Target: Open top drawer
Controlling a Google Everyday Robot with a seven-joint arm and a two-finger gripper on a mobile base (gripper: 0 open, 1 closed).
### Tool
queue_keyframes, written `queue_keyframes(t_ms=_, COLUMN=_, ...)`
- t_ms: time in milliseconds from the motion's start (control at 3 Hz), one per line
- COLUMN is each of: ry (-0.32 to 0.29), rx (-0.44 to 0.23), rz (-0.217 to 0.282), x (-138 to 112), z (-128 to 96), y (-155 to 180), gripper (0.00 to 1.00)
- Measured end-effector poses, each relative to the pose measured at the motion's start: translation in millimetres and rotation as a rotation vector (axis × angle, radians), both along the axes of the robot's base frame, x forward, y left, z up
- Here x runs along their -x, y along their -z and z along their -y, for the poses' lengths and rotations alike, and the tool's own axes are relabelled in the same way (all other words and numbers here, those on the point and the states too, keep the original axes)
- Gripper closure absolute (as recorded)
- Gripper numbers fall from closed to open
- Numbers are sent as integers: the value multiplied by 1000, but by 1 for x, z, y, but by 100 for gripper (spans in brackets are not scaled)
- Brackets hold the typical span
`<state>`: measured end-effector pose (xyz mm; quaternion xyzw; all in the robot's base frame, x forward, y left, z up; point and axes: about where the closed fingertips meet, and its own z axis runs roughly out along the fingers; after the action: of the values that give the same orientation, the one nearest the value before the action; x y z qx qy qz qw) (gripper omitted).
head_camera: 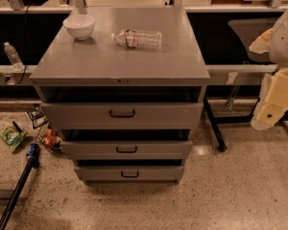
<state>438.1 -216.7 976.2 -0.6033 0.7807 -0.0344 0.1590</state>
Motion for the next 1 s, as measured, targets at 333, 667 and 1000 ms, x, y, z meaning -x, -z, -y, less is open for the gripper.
queue_keyframes(t_ms=333, ry=2, rx=-1, rz=6, x=-1, z=-1, y=0, gripper=0)
queue_keyframes(t_ms=667, ry=-21, rx=-49, rz=11, x=-11, z=-9, y=16, gripper=0)
queue_keyframes(t_ms=1000, ry=-53, rx=-161, rz=14, x=-27, z=-22, y=51, gripper=0)
